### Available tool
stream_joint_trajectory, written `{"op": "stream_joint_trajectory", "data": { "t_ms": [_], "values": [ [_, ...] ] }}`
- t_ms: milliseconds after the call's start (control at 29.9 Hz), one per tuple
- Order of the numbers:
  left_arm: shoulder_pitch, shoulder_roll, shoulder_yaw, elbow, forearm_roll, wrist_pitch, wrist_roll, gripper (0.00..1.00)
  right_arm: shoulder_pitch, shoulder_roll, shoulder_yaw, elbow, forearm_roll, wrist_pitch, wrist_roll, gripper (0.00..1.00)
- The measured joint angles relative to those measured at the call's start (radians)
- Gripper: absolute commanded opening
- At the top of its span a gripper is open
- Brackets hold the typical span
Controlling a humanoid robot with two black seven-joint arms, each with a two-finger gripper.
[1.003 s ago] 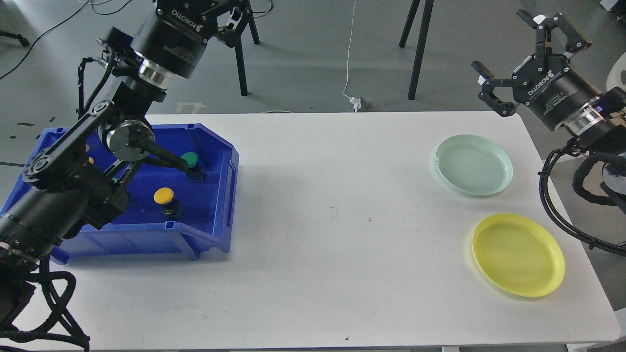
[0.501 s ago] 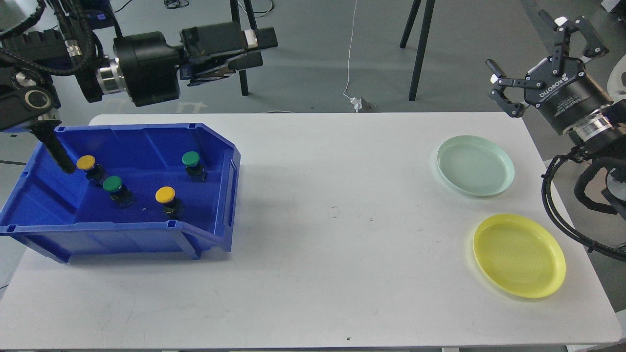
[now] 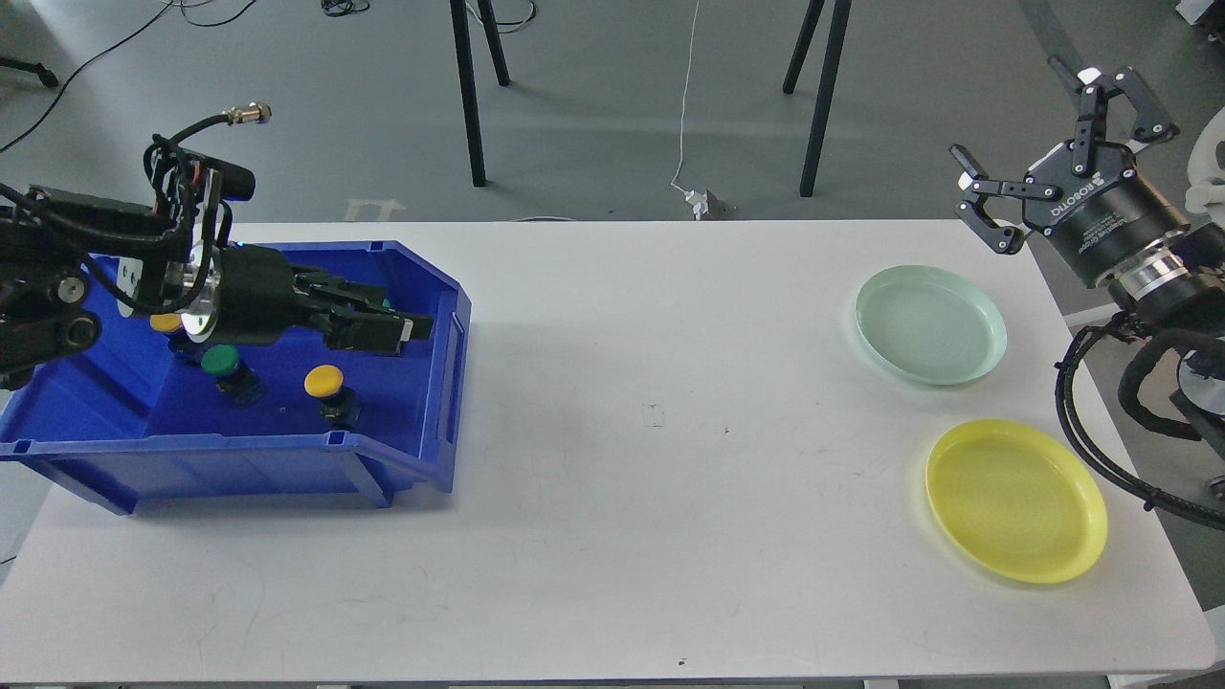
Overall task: Pass button and place on color plate
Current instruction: 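Reach the left gripper down into the blue bin toward a yellow-capped button, then close the left gripper on the yellow-capped button and lift it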
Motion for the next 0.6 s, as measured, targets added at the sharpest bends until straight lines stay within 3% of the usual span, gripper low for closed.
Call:
{"op": "stream_joint_trajectory", "data": {
  "t_ms": [201, 602],
  "values": [
    [0.013, -0.082, 0.092, 0.118, 0.012, 0.001, 0.000, 0.84, -0.016, 0.003, -0.001, 0.000, -0.001, 0.000, 0.000, 0.99],
    [0.091, -0.154, 0.129, 0.240, 0.012, -0.001, 0.000, 0.84, -0.027, 0.002, 0.001, 0.000, 0.000, 0.000, 0.000, 0.99]
  ]
}}
